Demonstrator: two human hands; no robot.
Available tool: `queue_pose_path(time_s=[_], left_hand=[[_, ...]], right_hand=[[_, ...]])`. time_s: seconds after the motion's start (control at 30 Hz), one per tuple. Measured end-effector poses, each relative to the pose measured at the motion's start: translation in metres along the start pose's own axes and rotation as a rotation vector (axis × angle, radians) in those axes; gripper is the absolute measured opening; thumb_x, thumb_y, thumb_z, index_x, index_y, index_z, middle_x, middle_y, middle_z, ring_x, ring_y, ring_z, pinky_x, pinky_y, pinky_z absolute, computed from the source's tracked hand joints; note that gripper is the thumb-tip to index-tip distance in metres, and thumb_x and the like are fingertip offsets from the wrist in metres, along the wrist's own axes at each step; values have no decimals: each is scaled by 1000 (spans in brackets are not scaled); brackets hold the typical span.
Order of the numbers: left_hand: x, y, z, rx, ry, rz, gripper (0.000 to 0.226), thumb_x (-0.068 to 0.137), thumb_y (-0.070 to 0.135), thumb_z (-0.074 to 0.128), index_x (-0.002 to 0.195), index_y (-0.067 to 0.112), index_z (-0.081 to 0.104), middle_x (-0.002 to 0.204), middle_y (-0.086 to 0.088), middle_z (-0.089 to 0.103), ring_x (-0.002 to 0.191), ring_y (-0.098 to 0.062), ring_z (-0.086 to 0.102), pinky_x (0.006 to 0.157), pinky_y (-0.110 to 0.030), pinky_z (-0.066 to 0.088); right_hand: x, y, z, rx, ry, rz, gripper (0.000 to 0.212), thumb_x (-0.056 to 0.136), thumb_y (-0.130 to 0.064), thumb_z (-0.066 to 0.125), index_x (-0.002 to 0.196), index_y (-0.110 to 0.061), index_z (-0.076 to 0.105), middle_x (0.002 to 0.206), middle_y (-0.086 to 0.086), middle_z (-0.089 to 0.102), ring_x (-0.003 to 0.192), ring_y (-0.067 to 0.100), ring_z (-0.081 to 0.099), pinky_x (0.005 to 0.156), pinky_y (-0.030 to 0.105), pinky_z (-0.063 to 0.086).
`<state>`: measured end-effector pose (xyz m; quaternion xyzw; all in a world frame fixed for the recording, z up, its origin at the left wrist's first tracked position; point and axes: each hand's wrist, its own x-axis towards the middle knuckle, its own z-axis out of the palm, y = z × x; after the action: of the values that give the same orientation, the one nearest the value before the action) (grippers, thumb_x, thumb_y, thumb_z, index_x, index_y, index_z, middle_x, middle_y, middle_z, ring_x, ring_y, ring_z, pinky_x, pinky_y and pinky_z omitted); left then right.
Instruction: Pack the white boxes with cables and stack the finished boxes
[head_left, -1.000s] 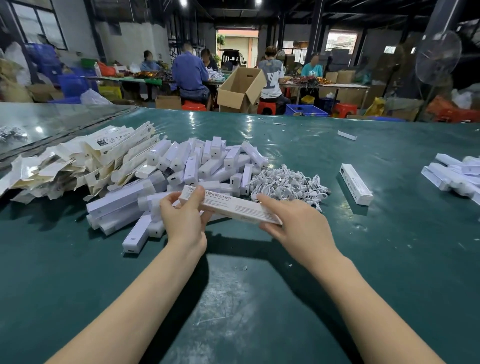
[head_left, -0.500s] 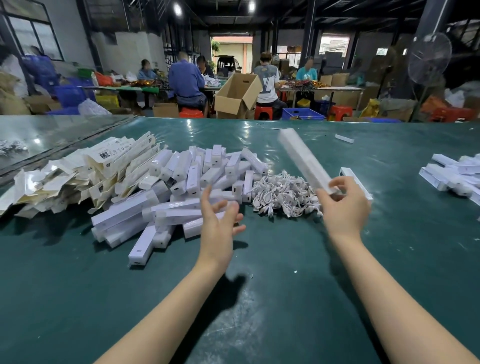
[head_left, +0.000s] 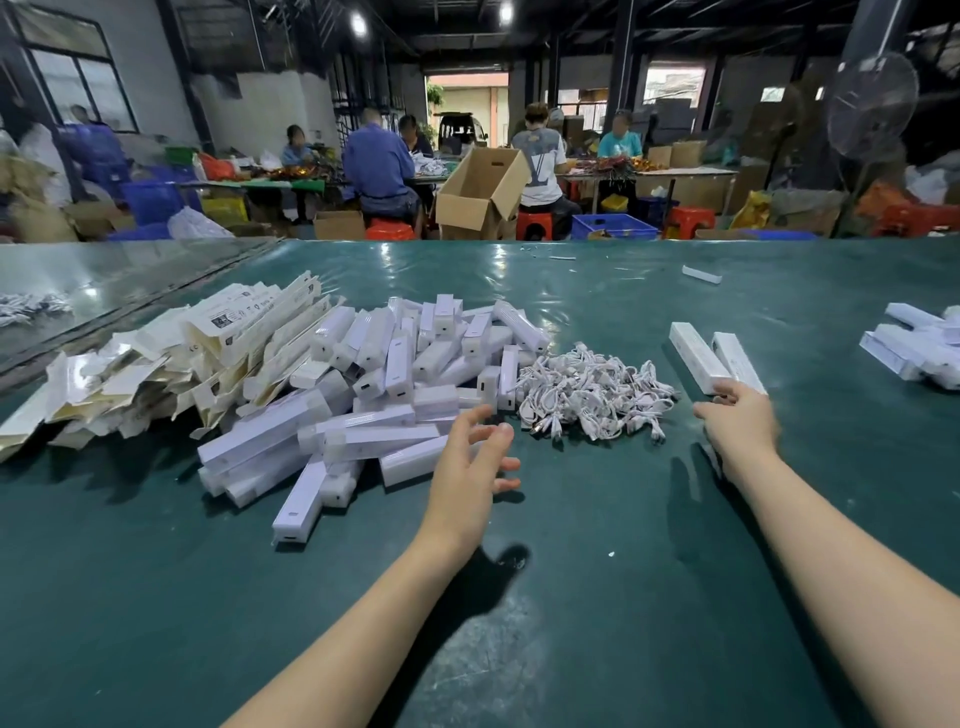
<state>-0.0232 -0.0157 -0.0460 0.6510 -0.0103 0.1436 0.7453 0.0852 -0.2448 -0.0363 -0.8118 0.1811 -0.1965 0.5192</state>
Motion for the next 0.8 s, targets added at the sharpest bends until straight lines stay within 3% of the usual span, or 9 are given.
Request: queue_pose_path(time_s=[0.1, 0.2, 0.27, 0.33, 0.4, 0.53, 0.67, 0.73, 0.8], left_hand=[[-5, 1, 0, 144, -65, 15, 20, 88, 9, 57, 91, 28, 53, 94, 5, 52, 69, -9, 53, 57, -16, 49], [-6, 6, -8, 676, -41, 287, 19, 80, 8, 61, 78, 27, 59, 82, 12, 54, 74, -5, 52, 70, -19, 44], [-1, 15, -19, 968, 96, 483, 10, 76, 11, 60, 73, 17, 66, 74, 6, 55, 79, -20, 53, 73, -31, 41], [6, 27, -37, 1085, 339, 529, 14, 72, 18, 55, 71, 12, 68, 74, -5, 58, 81, -29, 52, 71, -33, 33], [15, 38, -62, 1107, 541, 425, 14, 76, 21, 55, 78, 13, 66, 86, -10, 59, 92, -31, 49, 75, -33, 26], [28, 49, -117, 1068, 787, 137, 20, 80, 11, 54, 99, 13, 58, 124, -16, 48, 119, -33, 34, 94, -43, 30], [41, 53, -140, 1241, 587, -124, 38, 91, 21, 39, 128, 17, 47, 145, -8, 33, 130, -35, 29, 100, -51, 28], [44, 51, -140, 1287, 520, -175, 39, 92, 22, 33, 128, 19, 49, 140, -7, 42, 122, -36, 39, 97, -50, 29], [43, 50, -137, 1235, 582, -83, 34, 90, 19, 37, 120, 17, 55, 132, -8, 50, 115, -35, 44, 94, -48, 32]], right_hand=[[-13, -3, 3, 69, 124, -13, 40, 81, 1, 51, 120, -7, 56, 124, 18, 52, 92, 23, 50, 78, 25, 34], [-39, -17, 13, 253, 120, -81, 33, 81, 4, 49, 112, -6, 56, 121, 19, 53, 88, 16, 47, 81, 25, 37], [-63, -25, 24, 325, 48, -154, 27, 80, 6, 50, 101, -9, 58, 115, 20, 56, 86, 17, 48, 78, 24, 38], [-85, -29, 34, 352, -19, -218, 25, 78, 8, 51, 90, -13, 57, 105, 21, 58, 82, 18, 49, 76, 25, 39], [-99, -26, 42, 293, -90, -286, 24, 78, 8, 52, 83, -15, 55, 96, 17, 60, 81, 19, 50, 74, 25, 38], [-106, -21, 45, 118, -208, -386, 22, 75, 8, 52, 77, -12, 60, 84, 7, 58, 77, 18, 49, 65, 19, 28], [-105, -23, 49, 52, -271, -398, 20, 75, 6, 52, 73, -11, 61, 78, 7, 57, 75, 20, 48, 62, 24, 25], [-104, -22, 49, 45, -291, -394, 20, 75, 5, 53, 71, -14, 60, 74, 6, 58, 72, 20, 49, 61, 26, 26], [-104, -21, 50, 48, -296, -391, 20, 75, 4, 53, 70, -15, 60, 73, 5, 59, 72, 20, 50, 60, 25, 28]])
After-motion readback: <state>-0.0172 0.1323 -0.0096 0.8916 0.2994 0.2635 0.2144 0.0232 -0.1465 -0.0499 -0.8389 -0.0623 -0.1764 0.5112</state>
